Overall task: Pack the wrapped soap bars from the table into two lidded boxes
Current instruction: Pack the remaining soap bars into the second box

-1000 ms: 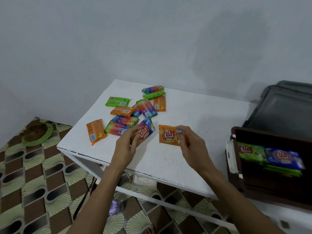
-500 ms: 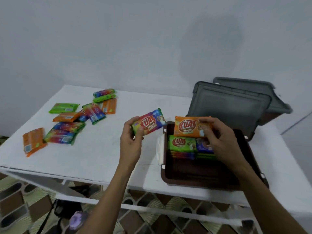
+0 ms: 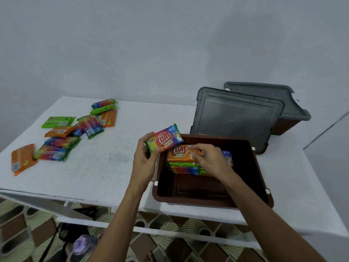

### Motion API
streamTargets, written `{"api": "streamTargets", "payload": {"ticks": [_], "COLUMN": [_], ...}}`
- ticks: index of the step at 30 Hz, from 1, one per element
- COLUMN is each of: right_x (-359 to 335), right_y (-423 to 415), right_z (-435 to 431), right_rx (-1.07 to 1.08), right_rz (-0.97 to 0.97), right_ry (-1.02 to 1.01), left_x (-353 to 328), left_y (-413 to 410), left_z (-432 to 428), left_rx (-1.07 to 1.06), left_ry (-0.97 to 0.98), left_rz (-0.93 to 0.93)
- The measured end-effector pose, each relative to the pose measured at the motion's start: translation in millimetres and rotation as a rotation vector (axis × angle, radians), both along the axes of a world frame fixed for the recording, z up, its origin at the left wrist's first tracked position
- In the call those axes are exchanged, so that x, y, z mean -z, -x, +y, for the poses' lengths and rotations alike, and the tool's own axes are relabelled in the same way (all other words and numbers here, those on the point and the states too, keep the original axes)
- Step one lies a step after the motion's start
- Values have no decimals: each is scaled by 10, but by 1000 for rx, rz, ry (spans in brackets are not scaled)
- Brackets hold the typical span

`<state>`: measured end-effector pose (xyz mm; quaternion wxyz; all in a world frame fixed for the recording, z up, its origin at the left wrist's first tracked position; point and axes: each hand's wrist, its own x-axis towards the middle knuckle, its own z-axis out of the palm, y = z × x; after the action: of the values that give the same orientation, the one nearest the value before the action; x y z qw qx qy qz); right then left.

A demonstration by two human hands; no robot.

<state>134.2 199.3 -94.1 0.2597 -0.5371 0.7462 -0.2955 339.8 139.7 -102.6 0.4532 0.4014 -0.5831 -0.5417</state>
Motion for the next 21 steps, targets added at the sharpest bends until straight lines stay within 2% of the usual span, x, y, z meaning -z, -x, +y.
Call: {"api": "streamTargets", "payload": {"ticks": [3,5,6,7,10,11,12,14,17,19,21], "right_x": [13,1,-32,-96,-326,-373,-405,-421,-349,-319,-277], "right_y": [-39,-24,-23,-31,-58,-35,2,111,341,495,611], "right_z": [9,2,9,21,62,75,99,179,364,480,541], "right_rx": [-59,-28,9,47,32,17,9,45,165,245,280], "right_rz": [198,321,317,206,-533,-684,-745,-738,-716,-692,-624], "right_ry": [-29,55,137,217,288,270,254,235,248,233,183], "left_x": [-37,-85,-120,-165,-310,-341,-356,-325,-183,-97,-17], "left_y": [4,2,4,17,105,151,200,287,334,323,308], "left_z": [-20,-44,-54,-56,-24,-13,-7,-8,-74,-114,-123], "left_rx": [31,61,77,96,218,281,336,370,210,128,94], "left_ry": [1,34,48,54,25,14,21,109,413,510,513], "left_rz": [-37,-70,-79,-74,-18,-22,-61,-233,-567,-680,-718]}}
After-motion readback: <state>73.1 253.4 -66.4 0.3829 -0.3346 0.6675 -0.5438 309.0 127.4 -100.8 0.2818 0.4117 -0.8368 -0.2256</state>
